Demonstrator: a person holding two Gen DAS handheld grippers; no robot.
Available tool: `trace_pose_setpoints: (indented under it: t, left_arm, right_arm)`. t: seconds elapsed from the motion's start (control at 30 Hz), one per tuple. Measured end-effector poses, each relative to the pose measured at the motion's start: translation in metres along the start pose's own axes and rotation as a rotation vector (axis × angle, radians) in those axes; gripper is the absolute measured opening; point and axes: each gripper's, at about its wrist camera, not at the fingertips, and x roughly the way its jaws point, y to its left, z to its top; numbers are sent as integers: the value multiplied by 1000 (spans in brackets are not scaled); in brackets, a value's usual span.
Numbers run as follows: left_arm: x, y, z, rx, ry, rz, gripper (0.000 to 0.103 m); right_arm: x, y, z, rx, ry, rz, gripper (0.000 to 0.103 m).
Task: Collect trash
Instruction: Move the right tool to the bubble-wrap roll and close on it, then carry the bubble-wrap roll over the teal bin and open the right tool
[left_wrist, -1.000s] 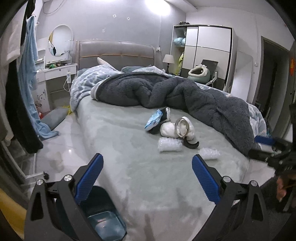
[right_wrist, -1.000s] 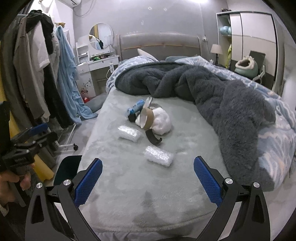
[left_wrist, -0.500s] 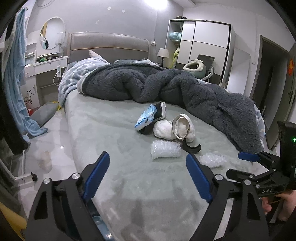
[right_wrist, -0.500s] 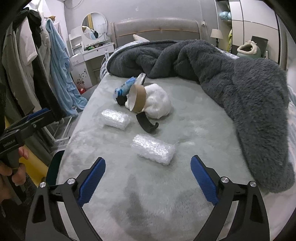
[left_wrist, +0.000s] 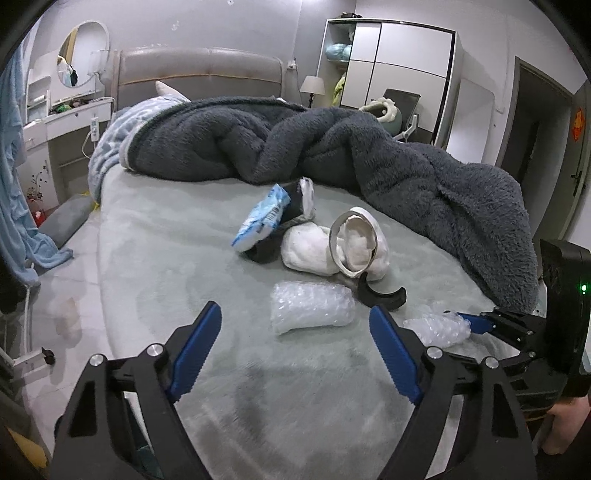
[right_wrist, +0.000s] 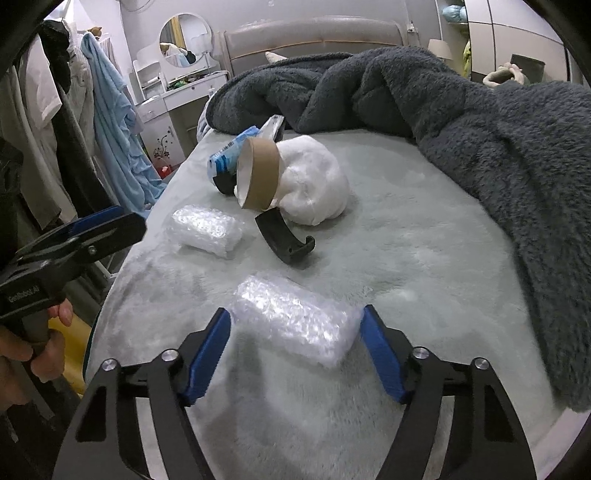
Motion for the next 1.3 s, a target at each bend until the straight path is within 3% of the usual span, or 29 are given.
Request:
trace_pose_setpoints:
  t: [0.33, 0.57, 0.7, 0.87, 1.03, 1.3]
  left_arm:
    - [30, -9, 4, 8, 40, -32, 79]
    - [45, -14, 7, 31, 64, -4, 79]
    - [52, -16, 7, 62, 82, 28, 75]
    - [60, -16, 7, 71, 108, 16, 70]
    - [58, -10, 7, 49, 117, -12, 64]
    - [25, 20, 10, 10, 47, 18, 63]
  right_arm:
    - [-12, -9, 10, 4, -35, 16, 62]
    - [-29, -22, 25, 16, -74, 36, 62]
    - [-38, -24, 37, 10, -105, 55, 62]
    - [-40, -24, 55, 7, -136, 90, 62]
    - [-36, -16, 68, -15, -147, 106, 62]
    - [-28, 22, 86, -67, -158, 149, 62]
